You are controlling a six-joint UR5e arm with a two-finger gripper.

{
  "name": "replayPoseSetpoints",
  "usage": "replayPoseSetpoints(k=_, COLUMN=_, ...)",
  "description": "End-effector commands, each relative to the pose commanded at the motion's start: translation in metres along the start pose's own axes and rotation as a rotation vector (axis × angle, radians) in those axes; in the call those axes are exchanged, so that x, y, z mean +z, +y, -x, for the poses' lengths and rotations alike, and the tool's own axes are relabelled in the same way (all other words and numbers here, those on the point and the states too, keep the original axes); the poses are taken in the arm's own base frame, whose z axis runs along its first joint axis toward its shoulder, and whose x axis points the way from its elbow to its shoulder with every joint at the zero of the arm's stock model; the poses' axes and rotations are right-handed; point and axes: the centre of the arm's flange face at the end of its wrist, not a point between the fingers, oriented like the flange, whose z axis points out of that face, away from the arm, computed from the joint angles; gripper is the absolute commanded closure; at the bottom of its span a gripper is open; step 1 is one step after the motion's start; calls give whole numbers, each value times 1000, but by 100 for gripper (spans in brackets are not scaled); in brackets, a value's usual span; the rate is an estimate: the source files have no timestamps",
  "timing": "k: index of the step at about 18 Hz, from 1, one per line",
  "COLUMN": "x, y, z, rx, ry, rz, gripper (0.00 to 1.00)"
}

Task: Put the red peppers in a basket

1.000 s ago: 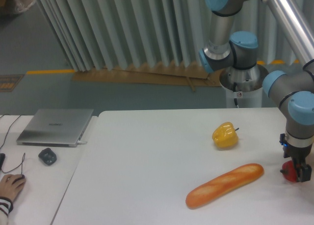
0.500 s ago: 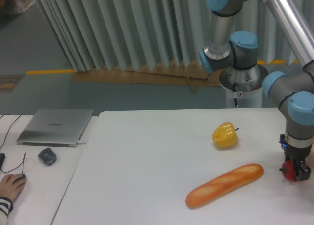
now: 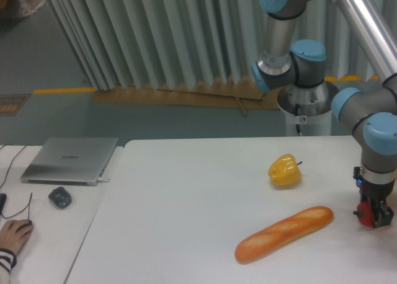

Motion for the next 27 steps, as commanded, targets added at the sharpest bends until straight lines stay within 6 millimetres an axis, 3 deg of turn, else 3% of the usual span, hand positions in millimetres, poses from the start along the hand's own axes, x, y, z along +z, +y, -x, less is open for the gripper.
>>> replayPoseSetpoints(k=4, x=-39, y=-1, z=-13, rx=15, ry=-53, rz=9, gripper=46)
replayPoseSetpoints(k=12, x=-71, y=7, z=-20, rx=114, ry=-42, rz=9, gripper=46)
replayPoseSetpoints(k=19, x=-98, y=45, z=-15, rx=205, ry=-67, rz=21, gripper=46)
replayPoseSetpoints(k=27, x=-101, y=95, z=-13, rx=280, ry=-76, rz=25, gripper=46)
